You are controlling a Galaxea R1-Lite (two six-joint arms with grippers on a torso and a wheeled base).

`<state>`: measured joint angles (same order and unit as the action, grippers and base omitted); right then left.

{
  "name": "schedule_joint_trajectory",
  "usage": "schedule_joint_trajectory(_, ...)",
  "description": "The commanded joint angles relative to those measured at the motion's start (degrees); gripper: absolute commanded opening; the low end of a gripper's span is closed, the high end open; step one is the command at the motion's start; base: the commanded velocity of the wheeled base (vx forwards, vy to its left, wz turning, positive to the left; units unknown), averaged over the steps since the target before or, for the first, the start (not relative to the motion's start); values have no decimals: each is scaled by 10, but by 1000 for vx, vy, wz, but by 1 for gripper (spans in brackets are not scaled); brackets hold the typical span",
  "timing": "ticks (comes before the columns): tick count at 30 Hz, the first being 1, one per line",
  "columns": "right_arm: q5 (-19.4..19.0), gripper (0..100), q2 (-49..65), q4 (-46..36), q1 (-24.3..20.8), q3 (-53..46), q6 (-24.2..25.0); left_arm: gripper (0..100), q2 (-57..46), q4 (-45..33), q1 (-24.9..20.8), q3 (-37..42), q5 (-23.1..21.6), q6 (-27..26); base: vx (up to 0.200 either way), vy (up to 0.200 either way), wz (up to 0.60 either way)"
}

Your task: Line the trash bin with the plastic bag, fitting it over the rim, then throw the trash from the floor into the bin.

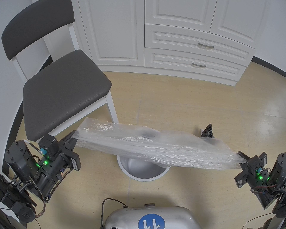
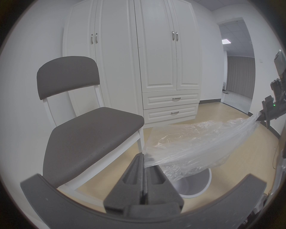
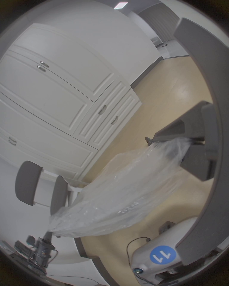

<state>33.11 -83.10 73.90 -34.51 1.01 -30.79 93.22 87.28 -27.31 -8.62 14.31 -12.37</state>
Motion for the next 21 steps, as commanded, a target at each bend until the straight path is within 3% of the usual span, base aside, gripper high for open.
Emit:
schedule_joint_trajectory(1,1,0,21,-17,1,-4,0,0,3,1,8,-1,3,-2,0,0,0)
schedule_joint_trajectory(21,-2,0,34,-20,27,-7,-16,0,3,2,22,-2,-14,-8,0,0,0)
